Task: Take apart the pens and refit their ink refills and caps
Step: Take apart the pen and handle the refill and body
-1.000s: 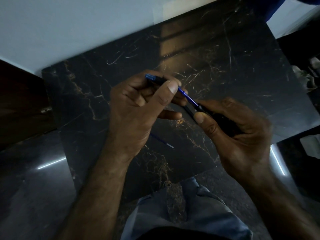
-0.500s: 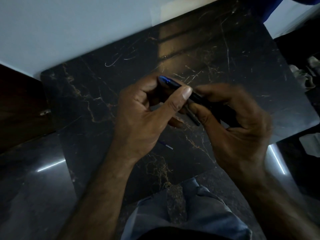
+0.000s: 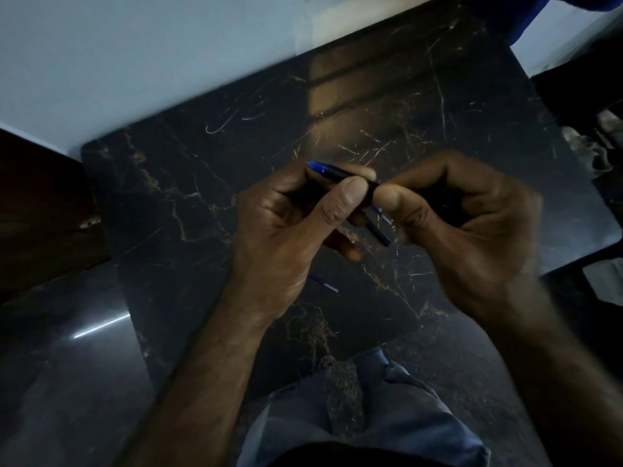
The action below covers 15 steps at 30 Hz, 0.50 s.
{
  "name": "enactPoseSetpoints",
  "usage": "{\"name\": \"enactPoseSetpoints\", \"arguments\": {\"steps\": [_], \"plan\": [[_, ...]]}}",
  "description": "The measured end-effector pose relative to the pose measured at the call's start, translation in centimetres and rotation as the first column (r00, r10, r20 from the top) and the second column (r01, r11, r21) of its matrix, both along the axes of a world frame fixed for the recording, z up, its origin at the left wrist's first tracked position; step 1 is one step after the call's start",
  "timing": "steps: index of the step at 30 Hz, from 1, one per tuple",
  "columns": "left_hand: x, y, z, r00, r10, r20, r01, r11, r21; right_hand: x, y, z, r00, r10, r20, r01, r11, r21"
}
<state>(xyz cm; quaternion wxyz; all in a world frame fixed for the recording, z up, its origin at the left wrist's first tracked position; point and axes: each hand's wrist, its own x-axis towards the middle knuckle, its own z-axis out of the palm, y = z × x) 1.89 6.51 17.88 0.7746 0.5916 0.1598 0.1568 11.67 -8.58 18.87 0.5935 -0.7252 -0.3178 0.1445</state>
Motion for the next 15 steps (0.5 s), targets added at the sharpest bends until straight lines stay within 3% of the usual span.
{"name": "enactPoseSetpoints", "arguments": {"steps": [2,5,9,11,15], "plan": [[-0.2,0.1,-0.2,1.0,-0.011,0.011,0.011,1.0,0.001,0.4,-0.2,0.1,0.993,0.053,-0.108,-0.054,0.999,-0.008],[-0.3,0.2,-0.3,0.998,0.047,0.037,-0.048,0.999,0.016,0.5,-0.5,-0.3,0.951,0.101,-0.292,-0.069,0.99,0.12],[-0.4,0.6,-0.1,0.994,0.101,0.051,-0.101,0.995,-0.01,0.0,-0.9,-0.8,0.905,0.069,-0.419,0.041,0.968,0.248],[-0.5,0.8,-0.1,0.994,0.097,0.052,-0.095,0.995,-0.025,-0.2,-0.9,-0.9,0.89,0.021,-0.455,0.098,0.967,0.237],[-0.8,1.1,-0.4,0.994,0.097,0.05,-0.095,0.994,-0.048,-0.2,-0.8,-1.3,0.904,-0.072,-0.422,0.109,0.992,0.064]]}}
